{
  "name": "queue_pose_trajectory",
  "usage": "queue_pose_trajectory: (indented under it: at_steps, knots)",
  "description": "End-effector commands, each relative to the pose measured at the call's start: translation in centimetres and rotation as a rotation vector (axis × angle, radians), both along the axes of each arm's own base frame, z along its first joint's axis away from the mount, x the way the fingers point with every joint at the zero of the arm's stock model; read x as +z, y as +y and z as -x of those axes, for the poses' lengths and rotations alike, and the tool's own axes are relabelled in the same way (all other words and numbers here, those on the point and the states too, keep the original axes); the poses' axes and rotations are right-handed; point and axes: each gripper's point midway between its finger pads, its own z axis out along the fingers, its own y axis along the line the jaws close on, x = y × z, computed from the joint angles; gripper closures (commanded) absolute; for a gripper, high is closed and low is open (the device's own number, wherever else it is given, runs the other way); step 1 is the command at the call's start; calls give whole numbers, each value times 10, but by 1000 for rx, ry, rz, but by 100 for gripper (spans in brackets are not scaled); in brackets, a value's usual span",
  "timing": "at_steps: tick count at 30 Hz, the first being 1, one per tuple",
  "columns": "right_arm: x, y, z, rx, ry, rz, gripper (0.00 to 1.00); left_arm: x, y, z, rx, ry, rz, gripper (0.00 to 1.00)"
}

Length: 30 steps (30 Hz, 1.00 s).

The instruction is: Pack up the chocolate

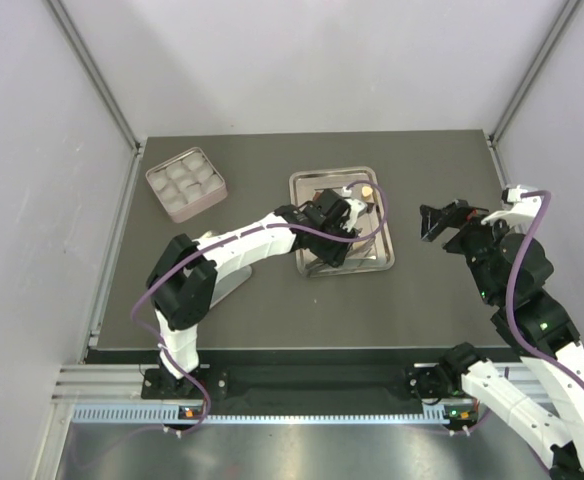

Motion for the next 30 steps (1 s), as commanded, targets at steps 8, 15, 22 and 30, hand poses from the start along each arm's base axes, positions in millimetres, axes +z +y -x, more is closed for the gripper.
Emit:
queue_pose_trajectory:
  at_steps: [8,15,22,30]
  knots:
    - [24,-1,0,0,-54,-16,0,17,-1,-1,-1,-32,16,50]
    - [24,0,1,4,-56,-24,0,22,2,1,-1,-33,9,49]
    - [24,-1,2,3,-62,-28,0,28,-1,6,-17,-10,20,48]
    - [23,-1,3,4,-61,-33,0,41,1,9,-3,-25,-9,47]
